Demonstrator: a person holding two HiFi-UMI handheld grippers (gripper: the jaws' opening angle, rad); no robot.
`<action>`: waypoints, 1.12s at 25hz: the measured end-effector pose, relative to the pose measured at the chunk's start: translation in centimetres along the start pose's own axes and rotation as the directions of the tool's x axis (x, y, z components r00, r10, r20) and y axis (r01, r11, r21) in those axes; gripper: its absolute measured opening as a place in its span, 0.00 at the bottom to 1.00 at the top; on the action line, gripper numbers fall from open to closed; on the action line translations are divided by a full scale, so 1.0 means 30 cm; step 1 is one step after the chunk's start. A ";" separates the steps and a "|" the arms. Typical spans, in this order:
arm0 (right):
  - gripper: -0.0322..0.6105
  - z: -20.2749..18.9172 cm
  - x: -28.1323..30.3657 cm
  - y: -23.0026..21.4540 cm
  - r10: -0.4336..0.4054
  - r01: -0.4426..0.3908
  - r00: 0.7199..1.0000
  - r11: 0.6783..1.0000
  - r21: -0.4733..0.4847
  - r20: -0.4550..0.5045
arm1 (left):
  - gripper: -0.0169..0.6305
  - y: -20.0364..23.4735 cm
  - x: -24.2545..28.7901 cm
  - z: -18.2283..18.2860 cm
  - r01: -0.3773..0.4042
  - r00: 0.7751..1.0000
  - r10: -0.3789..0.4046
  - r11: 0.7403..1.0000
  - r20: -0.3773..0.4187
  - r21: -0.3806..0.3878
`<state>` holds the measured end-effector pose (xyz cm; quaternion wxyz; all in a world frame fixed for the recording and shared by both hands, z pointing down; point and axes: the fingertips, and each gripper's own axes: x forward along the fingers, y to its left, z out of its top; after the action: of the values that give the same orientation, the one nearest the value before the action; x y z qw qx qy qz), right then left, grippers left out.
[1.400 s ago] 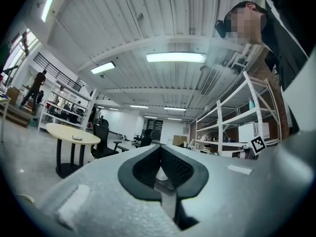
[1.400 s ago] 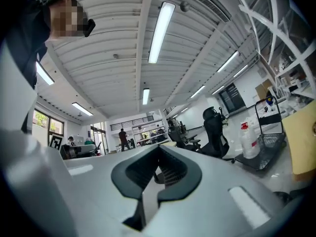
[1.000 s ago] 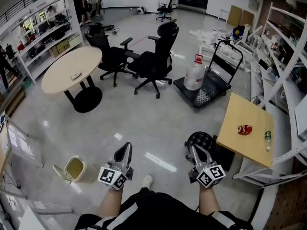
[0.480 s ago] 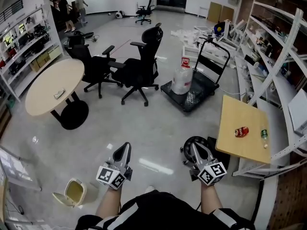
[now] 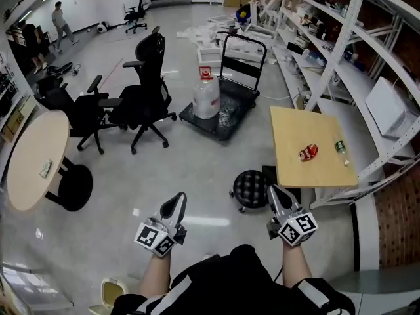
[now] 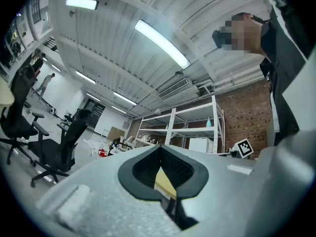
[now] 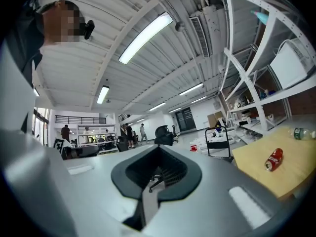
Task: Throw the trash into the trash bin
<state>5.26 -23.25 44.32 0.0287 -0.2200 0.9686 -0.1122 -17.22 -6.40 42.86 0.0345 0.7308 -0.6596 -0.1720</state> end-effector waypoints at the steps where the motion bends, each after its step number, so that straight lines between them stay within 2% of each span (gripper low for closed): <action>1: 0.06 0.004 -0.006 -0.026 -0.017 0.017 1.000 1.000 -0.003 0.004 | 0.03 -0.003 0.030 -0.011 0.014 1.000 -0.014 1.000 -0.007 -0.005; 4: 0.06 0.022 -0.007 -0.104 -0.064 0.064 0.997 0.998 0.003 0.032 | 0.03 -0.007 0.121 -0.043 0.057 0.998 -0.057 0.998 -0.035 -0.003; 9: 0.06 0.038 0.005 -0.281 -0.101 0.101 0.995 0.995 -0.013 0.023 | 0.03 0.001 0.274 -0.075 0.033 0.999 -0.032 0.999 -0.031 0.015; 12: 0.06 0.065 -0.002 -0.430 -0.114 0.114 0.994 0.993 -0.023 -0.002 | 0.03 -0.048 0.383 -0.116 0.049 0.998 -0.048 0.998 -0.039 0.025; 19: 0.06 0.152 0.077 -0.707 -0.090 0.092 0.995 0.993 -0.077 0.039 | 0.03 -0.124 0.653 -0.193 0.072 0.995 -0.068 0.996 -0.071 0.044; 23: 0.06 0.192 0.089 -0.861 -0.071 0.074 0.997 0.991 -0.109 0.032 | 0.03 -0.177 0.824 -0.230 0.086 0.995 -0.083 0.995 -0.055 0.055; 28: 0.06 0.219 0.034 -1.005 -0.099 0.102 0.995 0.989 -0.103 0.028 | 0.03 -0.221 0.983 -0.321 0.085 0.993 -0.081 0.995 -0.086 0.047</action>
<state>17.68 -51.51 44.84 0.0224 -0.2710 0.9604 -0.0601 -5.95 -36.05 43.99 0.0366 0.7647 -0.6308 -0.1259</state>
